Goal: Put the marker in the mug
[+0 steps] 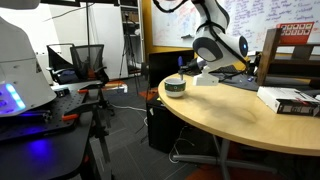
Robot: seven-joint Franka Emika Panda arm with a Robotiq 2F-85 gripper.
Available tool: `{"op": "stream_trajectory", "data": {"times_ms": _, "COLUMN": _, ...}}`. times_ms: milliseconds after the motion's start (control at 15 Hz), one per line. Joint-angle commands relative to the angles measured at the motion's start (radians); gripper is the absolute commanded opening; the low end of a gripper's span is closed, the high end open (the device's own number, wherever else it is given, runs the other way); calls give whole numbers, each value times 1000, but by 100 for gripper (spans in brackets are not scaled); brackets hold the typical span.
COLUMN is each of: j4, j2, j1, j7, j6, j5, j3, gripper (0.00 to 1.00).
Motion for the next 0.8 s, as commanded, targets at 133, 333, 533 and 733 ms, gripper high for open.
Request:
{"op": "stream_trajectory", "data": {"times_ms": 133, "j4": -28, "j2": -52, "j1": 87, "j7": -100, "j6": -23, "j5": 70, "j3": -109, "gripper": 5}}
{"op": "stream_trajectory", "data": {"times_ms": 333, "j4": -72, "j2": -87, "j1": 102, "j7": -152, "j6": 13, "j5": 88, "j3": -144, "gripper": 5}}
{"op": "stream_trajectory", "data": {"times_ms": 533, "j4": -124, "j2": -135, "j1": 94, "j7": -214, "j6": 10, "j5": 111, "j3": -167, "gripper": 44}}
{"op": "stream_trajectory", "data": {"times_ms": 733, "j4": -196, "j2": -207, "j1": 100, "j7": -269, "j6": -14, "j5": 138, "j3": -187, "gripper": 66}}
